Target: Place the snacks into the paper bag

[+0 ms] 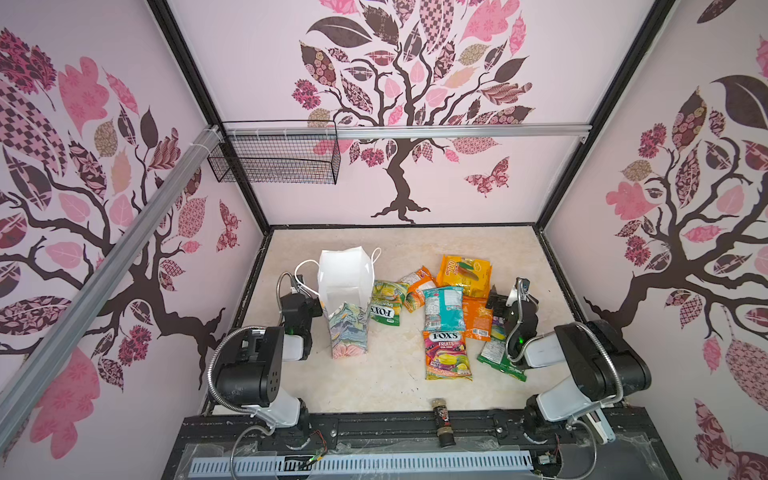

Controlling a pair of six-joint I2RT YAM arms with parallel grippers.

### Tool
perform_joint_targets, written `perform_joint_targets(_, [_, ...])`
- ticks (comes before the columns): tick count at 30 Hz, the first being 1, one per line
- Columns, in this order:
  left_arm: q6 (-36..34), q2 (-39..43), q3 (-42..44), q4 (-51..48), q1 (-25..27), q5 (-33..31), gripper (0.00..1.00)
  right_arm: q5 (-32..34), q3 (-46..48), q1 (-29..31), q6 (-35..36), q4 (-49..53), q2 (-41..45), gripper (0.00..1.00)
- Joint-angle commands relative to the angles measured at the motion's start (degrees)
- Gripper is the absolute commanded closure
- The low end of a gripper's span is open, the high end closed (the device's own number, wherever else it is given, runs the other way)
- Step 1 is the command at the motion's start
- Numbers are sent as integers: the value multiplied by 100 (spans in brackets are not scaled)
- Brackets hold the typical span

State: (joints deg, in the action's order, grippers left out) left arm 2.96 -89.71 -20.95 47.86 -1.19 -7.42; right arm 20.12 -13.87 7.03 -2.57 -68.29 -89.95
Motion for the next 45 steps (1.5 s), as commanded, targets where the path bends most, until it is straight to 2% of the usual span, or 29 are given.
perform_joint_targets(1, [-38, 60, -146, 81, 15, -21, 2, 71, -125, -10, 10, -71, 66, 1])
perform_joint_targets(11, [-41, 55, -146, 83, 17, -22, 2, -139, -213, -131, -77, 168, 87, 1])
perform_joint_targets(30, [-35, 82, -162, 181, 18, -43, 2, -160, -152, -131, -13, -20, 149, 1])
perform_joint_targets(32, [17, 536, -620, -1039, 27, -199, 2, -26, -125, -111, 2, 82, 402, 1])
perform_joint_targets(35, [430, 1080, -1177, -2581, 34, -611, 2, -158, -365, -107, 34, 1070, 1047, 1])
perform_joint_targets(37, [955, 1549, -1324, -3212, 34, -633, 2, -409, -695, -102, -328, 2069, 1645, 1])
perform_joint_targets(39, [1354, 2019, -1519, -3887, 36, -571, 2, -1068, -1210, -79, -722, 3157, 2094, 1])
perform_joint_targets(40, [1530, 2202, -1640, -4269, 38, -666, 2, -1180, -1517, -6, -882, 3670, 2192, 2])
perform_joint_targets(43, [2361, 2608, -2330, -5730, -64, -932, 2, -455, -2782, 863, -1402, 5505, 2299, 5])
perform_joint_targets(45, [2555, 2690, -2892, -6701, -119, -813, 2, -3, -3477, 1685, -1450, 5957, 2255, 5])
